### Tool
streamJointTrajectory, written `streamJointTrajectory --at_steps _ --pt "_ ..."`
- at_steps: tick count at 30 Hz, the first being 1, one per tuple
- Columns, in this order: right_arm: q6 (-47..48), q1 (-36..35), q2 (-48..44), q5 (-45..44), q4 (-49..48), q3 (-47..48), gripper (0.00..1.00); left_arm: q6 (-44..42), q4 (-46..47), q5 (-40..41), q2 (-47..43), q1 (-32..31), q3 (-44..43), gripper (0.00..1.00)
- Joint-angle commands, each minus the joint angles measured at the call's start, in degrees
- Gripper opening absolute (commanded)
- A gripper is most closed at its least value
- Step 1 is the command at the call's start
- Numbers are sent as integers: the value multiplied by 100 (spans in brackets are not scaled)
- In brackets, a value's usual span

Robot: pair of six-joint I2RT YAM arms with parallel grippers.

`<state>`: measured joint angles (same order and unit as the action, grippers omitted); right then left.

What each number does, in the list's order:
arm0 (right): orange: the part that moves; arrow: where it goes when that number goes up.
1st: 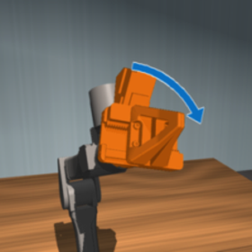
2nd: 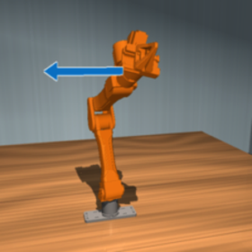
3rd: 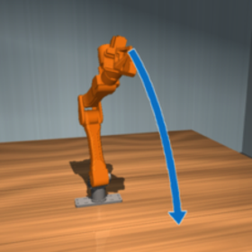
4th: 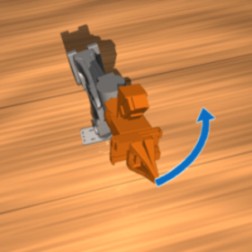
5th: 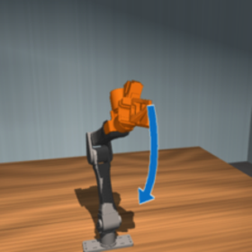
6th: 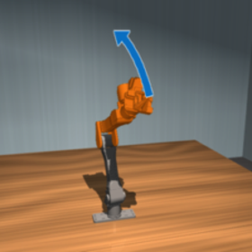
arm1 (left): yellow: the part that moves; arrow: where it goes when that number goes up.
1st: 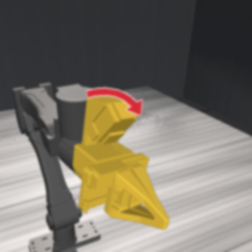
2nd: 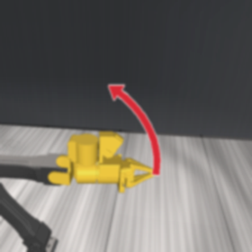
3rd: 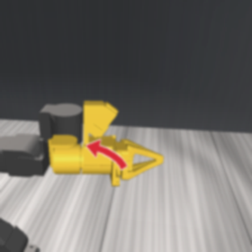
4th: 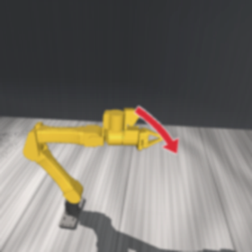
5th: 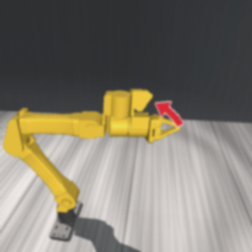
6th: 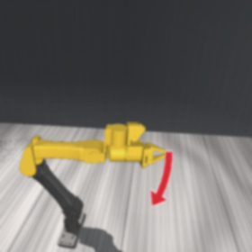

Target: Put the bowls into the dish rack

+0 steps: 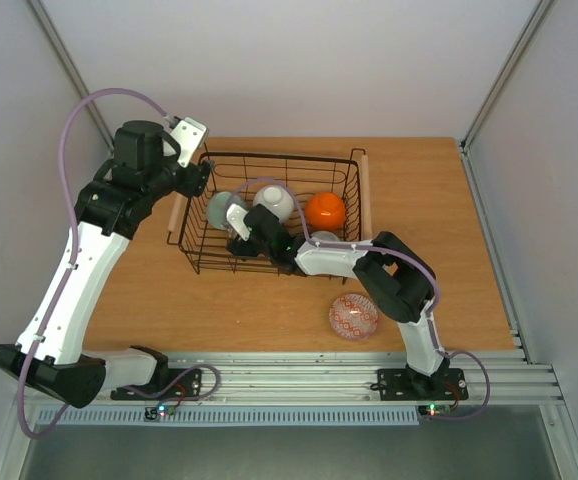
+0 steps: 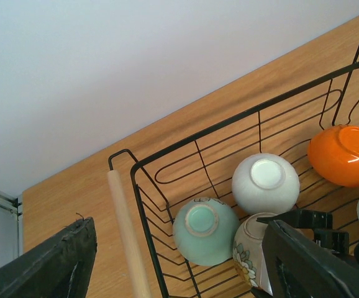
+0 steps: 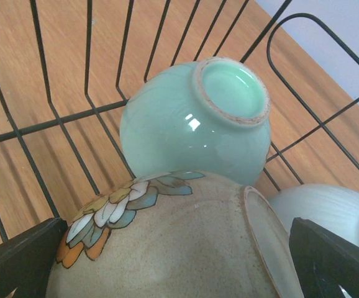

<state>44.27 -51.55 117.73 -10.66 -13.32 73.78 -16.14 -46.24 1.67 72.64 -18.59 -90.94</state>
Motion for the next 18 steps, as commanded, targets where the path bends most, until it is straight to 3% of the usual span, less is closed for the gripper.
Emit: streamJointTrajectory --at_steps 1,18 --pt "99 -66 768 540 1263 -245 96 -52 210 -54 -137 35 59 73" --pt "300 -61 1370 673 3969 1828 97 -56 214 -49 -92 35 78 73"
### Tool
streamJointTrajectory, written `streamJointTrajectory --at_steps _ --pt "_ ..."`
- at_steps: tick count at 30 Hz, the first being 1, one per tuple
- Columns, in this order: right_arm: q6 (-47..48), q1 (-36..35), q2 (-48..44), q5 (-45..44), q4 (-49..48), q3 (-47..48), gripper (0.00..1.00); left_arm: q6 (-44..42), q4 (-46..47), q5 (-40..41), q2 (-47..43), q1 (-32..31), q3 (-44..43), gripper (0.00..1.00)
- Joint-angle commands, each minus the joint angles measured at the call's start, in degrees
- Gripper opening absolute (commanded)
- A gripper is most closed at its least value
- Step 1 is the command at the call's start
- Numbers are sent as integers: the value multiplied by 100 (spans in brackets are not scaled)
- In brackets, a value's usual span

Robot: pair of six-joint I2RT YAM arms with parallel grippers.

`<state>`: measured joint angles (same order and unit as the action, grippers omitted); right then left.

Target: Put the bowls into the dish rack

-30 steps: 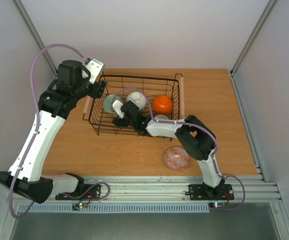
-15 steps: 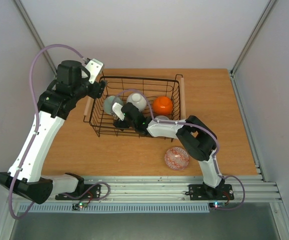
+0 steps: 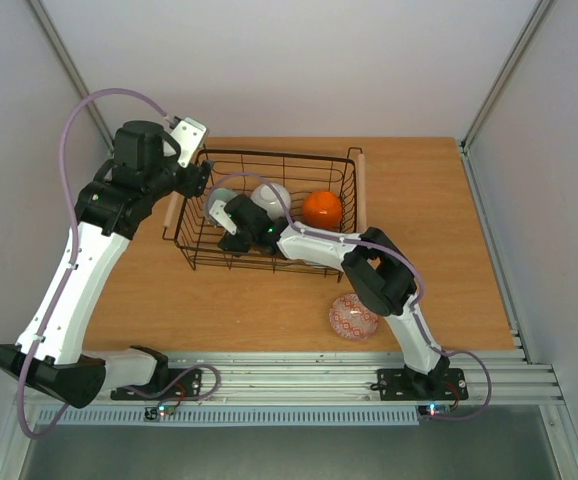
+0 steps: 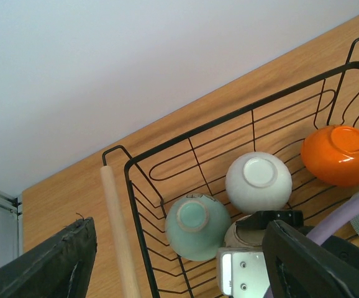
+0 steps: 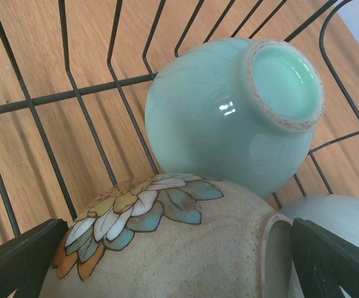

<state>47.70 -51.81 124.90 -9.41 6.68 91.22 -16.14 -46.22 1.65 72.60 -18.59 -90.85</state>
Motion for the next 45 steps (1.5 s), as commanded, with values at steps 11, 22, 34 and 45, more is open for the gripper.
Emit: streamJointTrajectory --at_steps 11,22,34,45 --pt "79 -38 578 879 2930 646 97 -56 222 -60 -87 39 78 73" --pt "98 -48 136 1109 2927 485 99 -56 210 -51 -123 40 80 73" --pt "204 -40 -258 784 2556 170 98 -56 220 -84 -123 35 79 73" --pt "362 90 -197 1405 2487 509 98 -55 210 -80 -132 38 84 73"
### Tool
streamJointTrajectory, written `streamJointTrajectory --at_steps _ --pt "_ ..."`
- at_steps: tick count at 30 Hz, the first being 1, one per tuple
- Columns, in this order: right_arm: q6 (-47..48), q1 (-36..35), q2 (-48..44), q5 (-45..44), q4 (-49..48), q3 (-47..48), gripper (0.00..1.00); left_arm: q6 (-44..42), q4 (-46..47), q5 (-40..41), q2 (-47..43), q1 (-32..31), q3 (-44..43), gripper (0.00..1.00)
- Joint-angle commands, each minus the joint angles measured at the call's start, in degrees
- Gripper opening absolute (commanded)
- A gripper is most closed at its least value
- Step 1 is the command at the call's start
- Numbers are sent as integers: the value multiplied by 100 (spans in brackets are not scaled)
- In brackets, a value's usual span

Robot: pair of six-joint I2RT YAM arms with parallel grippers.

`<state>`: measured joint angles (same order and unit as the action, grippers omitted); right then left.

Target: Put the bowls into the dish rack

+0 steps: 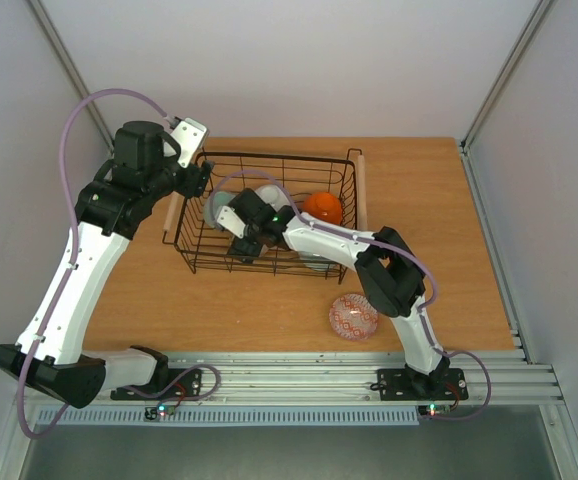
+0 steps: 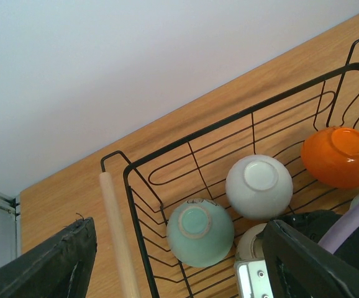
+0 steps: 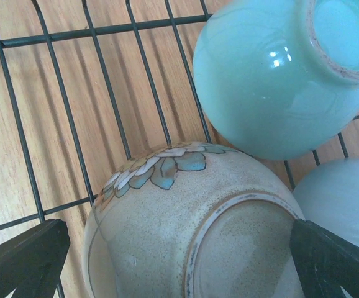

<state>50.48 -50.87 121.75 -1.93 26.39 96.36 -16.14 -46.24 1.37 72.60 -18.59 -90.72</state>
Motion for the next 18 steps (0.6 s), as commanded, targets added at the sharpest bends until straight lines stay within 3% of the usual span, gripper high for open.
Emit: streamJointTrajectory --at_steps 1,7,14,18 --pt "97 17 108 750 465 -5 98 -56 213 -56 -136 37 76 73" --pt "47 207 151 1515 201 197 98 -51 223 -109 -114 40 96 73" --pt "104 236 475 1798 276 631 98 -38 229 -111 -114 35 107 73" --pt "40 251 401 1674 -94 423 98 -40 230 -118 -106 39 107 73"
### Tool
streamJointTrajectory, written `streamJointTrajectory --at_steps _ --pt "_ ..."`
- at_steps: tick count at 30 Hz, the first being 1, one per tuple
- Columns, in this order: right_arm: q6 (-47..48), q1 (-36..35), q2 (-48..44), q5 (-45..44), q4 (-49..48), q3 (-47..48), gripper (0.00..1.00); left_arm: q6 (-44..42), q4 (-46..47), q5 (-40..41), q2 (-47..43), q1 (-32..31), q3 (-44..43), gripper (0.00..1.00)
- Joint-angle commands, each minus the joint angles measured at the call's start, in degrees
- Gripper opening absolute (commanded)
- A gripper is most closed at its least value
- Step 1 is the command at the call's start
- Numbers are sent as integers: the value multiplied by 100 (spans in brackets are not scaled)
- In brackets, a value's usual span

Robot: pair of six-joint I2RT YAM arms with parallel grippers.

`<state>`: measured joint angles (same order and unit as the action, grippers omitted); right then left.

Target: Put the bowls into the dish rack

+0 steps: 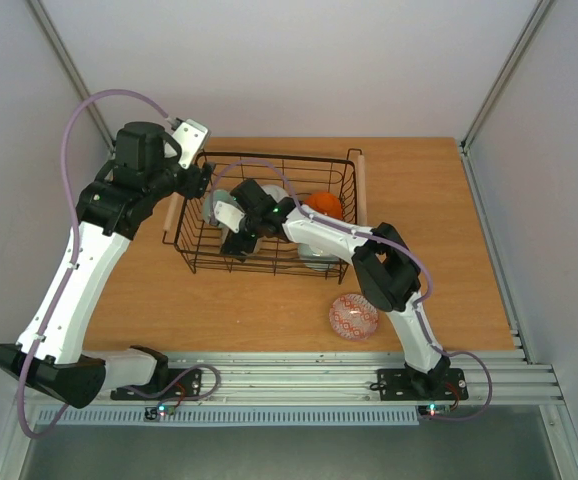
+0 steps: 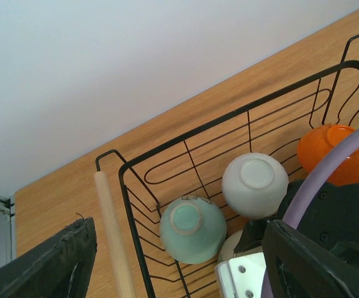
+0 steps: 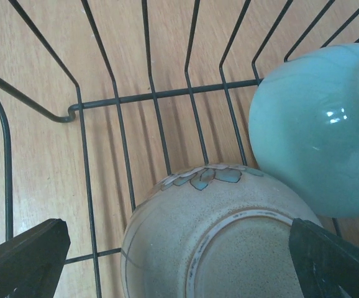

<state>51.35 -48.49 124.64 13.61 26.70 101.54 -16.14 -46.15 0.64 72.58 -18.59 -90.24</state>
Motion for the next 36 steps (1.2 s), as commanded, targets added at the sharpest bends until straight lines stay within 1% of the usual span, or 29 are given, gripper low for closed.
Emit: streamJointTrajectory --at_steps 1,4,8,13,17,20,24,28,31,34,36 --pt "-86 38 55 48 -283 -190 98 -39 213 -47 -99 40 66 73" --pt "-299 229 -112 112 -576 -323 98 -32 223 -47 -78 38 75 73" --pt "-598 555 -391 510 -814 -403 98 -21 222 -187 -59 35 85 73" --pt "-890 872 -667 1109 -875 -376 98 -12 234 -214 -61 34 94 73" --pt "-1218 1062 -1026 1188 -1151 -621 98 -7 259 -264 -53 35 121 73" --pt "-1385 1159 -1435 805 -1376 -946 98 31 297 -422 -10 39 174 74" --pt "-1620 1158 -2007 -313 -1156 -1153 96 133 303 -628 107 39 175 74" --pt "-2110 1149 -2769 -1292 -461 -1380 92 228 306 -801 203 39 182 74" --pt "-2674 1153 -3506 -2102 -12 -1872 91 367 291 -1108 334 35 150 73" --pt "-3107 1150 -4250 -2565 382 -2402 90 517 227 -1354 542 -49 79 73" --pt "-3363 1146 -4783 -2794 653 -2688 90 542 77 -1404 751 -236 -8 73"
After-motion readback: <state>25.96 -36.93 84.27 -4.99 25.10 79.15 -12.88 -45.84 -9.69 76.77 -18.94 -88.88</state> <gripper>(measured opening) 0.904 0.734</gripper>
